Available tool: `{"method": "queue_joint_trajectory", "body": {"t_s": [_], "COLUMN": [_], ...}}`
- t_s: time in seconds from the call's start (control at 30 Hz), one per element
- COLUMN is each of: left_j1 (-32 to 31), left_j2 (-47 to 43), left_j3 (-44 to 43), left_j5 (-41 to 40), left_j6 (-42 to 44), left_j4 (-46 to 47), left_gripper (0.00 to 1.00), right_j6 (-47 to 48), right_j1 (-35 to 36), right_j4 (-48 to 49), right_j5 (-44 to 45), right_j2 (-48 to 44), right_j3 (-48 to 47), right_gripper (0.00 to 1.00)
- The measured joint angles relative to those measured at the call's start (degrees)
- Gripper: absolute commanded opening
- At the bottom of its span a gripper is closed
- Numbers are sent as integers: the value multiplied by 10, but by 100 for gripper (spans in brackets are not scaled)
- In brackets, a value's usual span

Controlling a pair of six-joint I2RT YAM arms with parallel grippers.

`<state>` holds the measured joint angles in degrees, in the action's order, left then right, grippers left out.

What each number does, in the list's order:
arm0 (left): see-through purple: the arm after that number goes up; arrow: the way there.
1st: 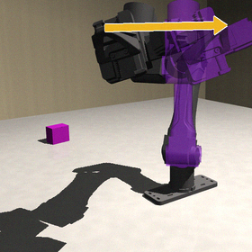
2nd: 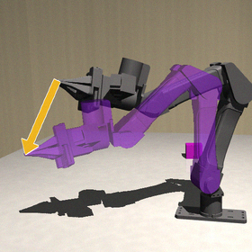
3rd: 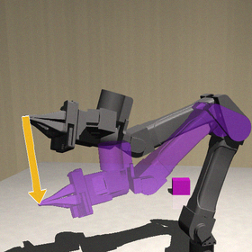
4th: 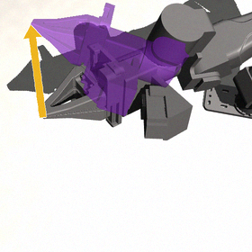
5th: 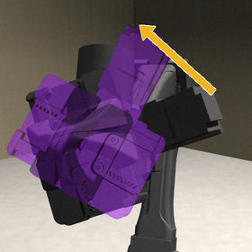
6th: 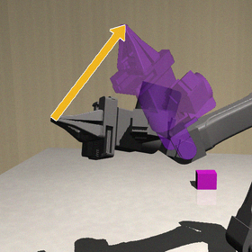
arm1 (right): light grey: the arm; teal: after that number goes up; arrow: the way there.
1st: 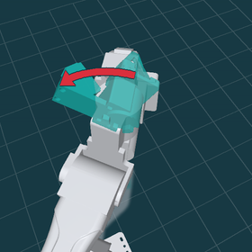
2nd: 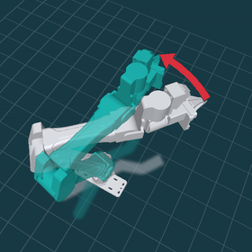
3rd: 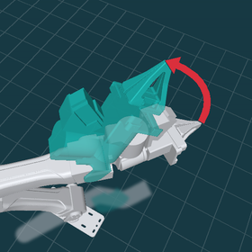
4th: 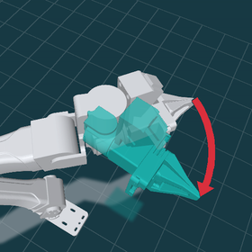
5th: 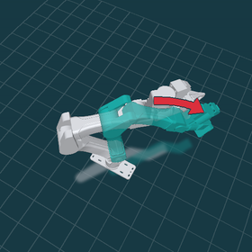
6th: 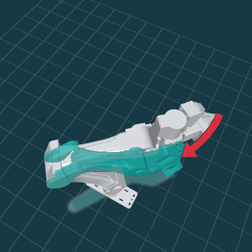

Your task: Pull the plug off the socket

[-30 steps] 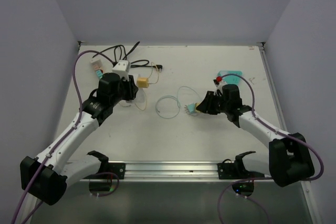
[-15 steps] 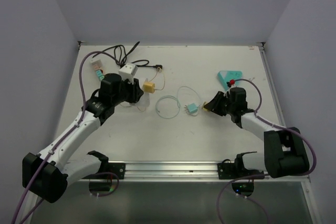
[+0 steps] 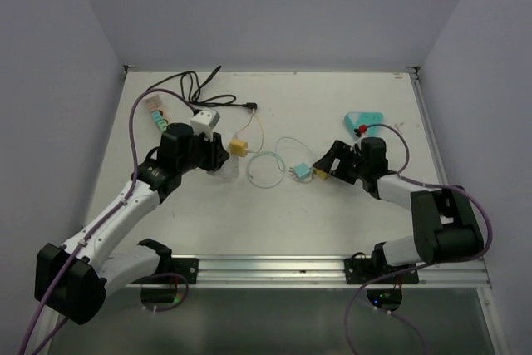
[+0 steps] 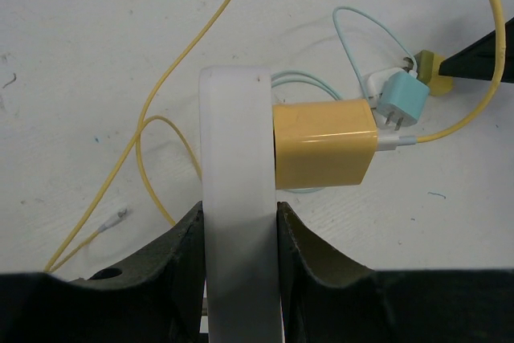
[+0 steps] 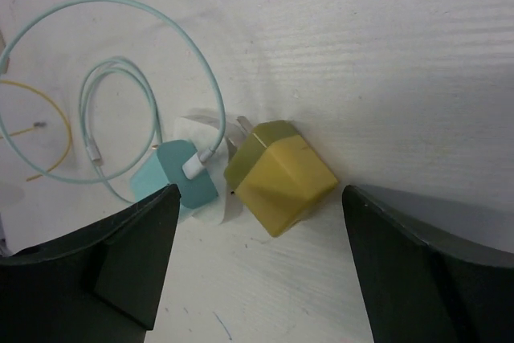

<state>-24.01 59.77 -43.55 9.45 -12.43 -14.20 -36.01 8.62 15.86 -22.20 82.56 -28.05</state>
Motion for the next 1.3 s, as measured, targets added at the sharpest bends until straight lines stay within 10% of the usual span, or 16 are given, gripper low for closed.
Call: {"method": "queue_joint_trajectory", "body": {"t_s": [0.23, 0.43, 0.83, 1.3], "left_j1": [0, 0, 4, 4], "left_j2": [2, 9, 25, 26], "left_j3": [1, 1, 1, 3], "left_j5": [-10, -18, -29, -11], "left_j6": [0, 0, 0, 0], "left_j4": [0, 0, 0, 9], "left_gripper": [0, 0, 0, 0], "right_j6": [60, 134, 216, 233], "right_j1": [23, 176, 356, 396], "right_j4": [-118, -137, -123, -104], "right_j5": [62, 76, 88, 137], "right_j2": [-94, -109, 6, 120], "right_j3": [-38, -134, -266, -374], "right_gripper": [91, 93, 93, 67]}}
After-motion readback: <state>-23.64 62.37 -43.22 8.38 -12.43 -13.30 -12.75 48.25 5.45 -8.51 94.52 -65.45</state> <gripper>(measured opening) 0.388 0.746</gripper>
